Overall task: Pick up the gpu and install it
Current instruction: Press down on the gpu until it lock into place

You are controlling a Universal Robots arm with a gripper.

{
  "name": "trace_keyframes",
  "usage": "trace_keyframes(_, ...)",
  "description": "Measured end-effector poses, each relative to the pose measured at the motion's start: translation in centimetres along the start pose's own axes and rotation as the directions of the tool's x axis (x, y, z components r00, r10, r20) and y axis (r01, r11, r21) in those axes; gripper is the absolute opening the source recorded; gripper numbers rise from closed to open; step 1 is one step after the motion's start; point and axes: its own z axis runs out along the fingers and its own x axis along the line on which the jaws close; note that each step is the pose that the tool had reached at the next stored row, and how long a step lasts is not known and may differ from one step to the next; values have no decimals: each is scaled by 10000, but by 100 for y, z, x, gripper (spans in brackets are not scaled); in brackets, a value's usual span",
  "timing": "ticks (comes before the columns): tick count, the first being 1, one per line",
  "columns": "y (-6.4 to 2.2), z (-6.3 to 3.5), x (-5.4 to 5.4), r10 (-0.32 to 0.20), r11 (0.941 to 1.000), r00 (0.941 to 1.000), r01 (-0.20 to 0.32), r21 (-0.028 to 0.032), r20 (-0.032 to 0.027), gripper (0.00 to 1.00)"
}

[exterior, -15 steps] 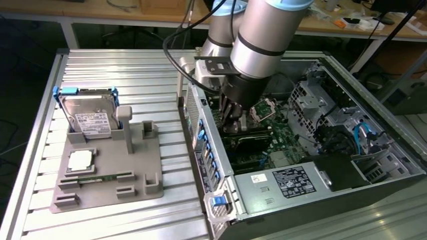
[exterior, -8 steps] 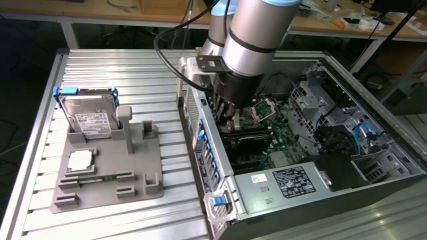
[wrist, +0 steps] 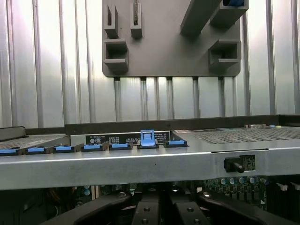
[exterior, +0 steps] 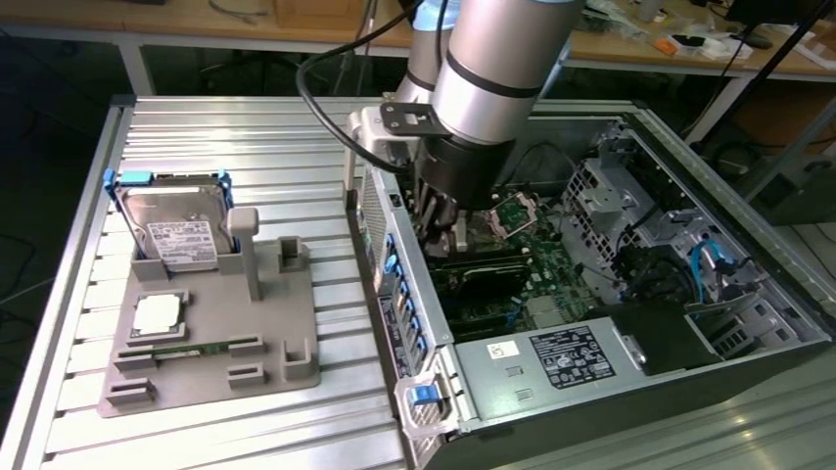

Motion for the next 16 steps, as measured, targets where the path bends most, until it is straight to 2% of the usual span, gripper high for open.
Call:
trace_keyframes(9, 29, -89, 1, 0, 10000, 10000, 0, -30, -2, 11)
trace_keyframes(13, 64, -83, 2, -1, 10000, 10000, 1, -30, -2, 11)
trace_keyframes(16, 87, -35, 7, -3, 10000, 10000, 2, -36, -12, 11)
